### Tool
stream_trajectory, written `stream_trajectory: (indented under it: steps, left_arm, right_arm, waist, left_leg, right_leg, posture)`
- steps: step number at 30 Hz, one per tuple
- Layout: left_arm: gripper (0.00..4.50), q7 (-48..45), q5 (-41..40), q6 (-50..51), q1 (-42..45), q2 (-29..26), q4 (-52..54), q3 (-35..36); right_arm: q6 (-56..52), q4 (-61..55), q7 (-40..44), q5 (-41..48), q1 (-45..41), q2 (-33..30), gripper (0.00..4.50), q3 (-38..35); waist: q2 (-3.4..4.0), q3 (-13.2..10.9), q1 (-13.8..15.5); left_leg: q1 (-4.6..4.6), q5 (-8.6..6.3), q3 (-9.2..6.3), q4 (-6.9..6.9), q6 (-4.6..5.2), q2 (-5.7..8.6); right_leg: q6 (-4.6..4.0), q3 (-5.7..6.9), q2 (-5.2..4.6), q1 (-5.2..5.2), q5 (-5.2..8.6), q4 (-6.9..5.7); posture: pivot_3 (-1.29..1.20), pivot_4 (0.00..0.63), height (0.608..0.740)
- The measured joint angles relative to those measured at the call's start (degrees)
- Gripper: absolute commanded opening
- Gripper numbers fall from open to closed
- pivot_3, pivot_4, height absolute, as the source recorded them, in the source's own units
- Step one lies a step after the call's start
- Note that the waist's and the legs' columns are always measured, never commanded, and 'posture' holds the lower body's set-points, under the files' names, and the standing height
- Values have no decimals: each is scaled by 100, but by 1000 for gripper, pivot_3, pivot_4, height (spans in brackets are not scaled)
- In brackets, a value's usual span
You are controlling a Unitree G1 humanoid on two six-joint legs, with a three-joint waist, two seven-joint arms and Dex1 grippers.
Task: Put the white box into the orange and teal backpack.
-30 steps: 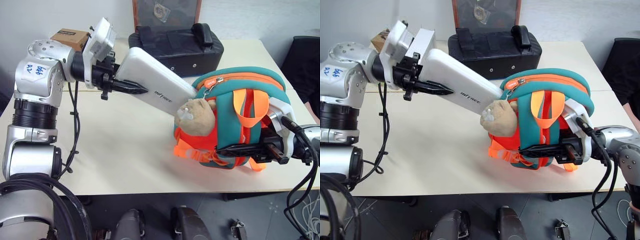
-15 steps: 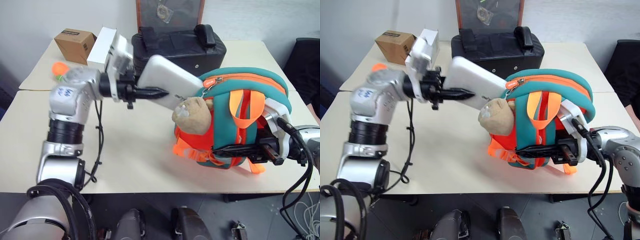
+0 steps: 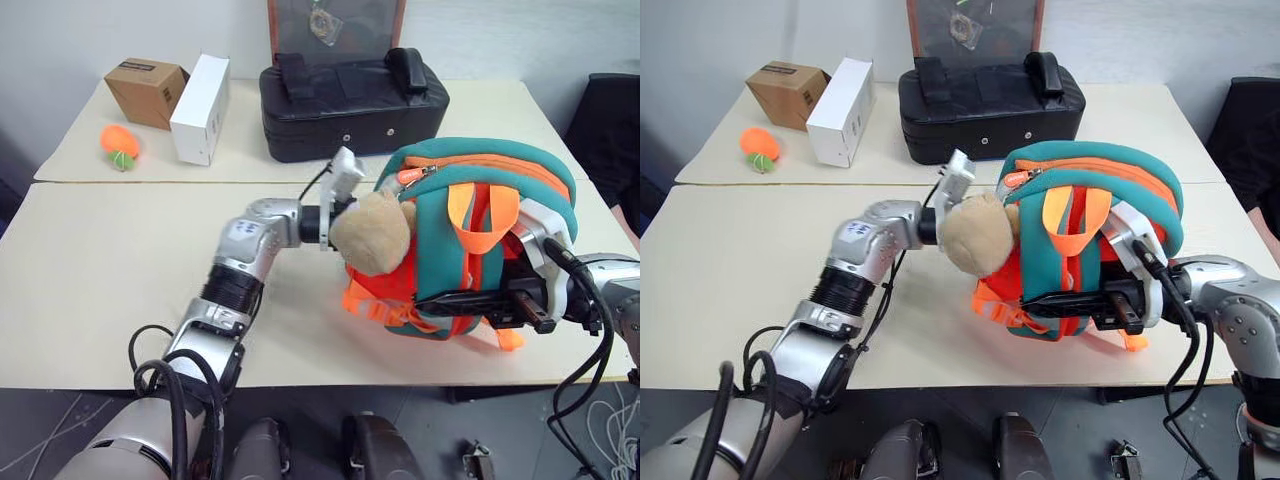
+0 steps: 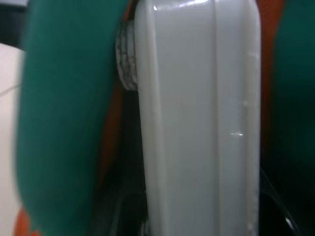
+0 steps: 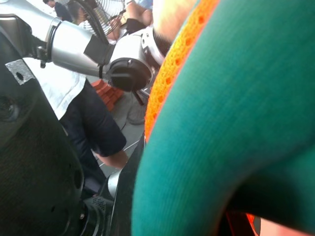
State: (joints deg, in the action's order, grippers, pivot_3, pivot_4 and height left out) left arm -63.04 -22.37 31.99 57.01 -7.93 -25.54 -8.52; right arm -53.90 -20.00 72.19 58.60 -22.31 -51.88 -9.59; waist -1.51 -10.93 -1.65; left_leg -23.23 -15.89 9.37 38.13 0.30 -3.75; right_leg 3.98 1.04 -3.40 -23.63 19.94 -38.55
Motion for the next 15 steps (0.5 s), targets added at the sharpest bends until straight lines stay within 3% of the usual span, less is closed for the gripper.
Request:
stream_trajectory:
  steps: [3,7,11,15]
  left_arm:
    - [3231,-63,54,-51,-8,-103,40,-100]
    - [4379,-215,-6,112,-280,-761,718,-46]
    - [4379,-550,-535,787,-784,-1935,1899,408]
    - [4379,-779,-1206,1468,-940,-2769,2746,960]
  right_arm:
    - [0,-16,-178,18,2,81,0,1]
    - [9,-23,-409,9,35,161,0,8]
    - [95,1,-558,-92,75,285,0,25]
    - [211,100,-670,-223,-16,379,0,55]
  waist:
    - [0,0,-9]
    - [2,1,-23]
    - [2,1,-56]
    - [2,1,-2]
  left_leg:
    - [4,4,-2,-3,-8,-6]
    - [7,6,-6,-7,-12,-9]
    - [7,7,-7,-10,-16,-12]
    - [6,6,-16,-3,-13,-5]
  right_leg:
    - [-2,-1,6,0,1,-2]
    - [-4,-5,8,-2,2,-7]
    - [-7,-6,10,-6,4,-13]
    - [-7,0,2,3,4,-11]
  posture:
    - [0,150,740]
    - [0,150,740]
    - [0,150,740]
    - [0,150,740]
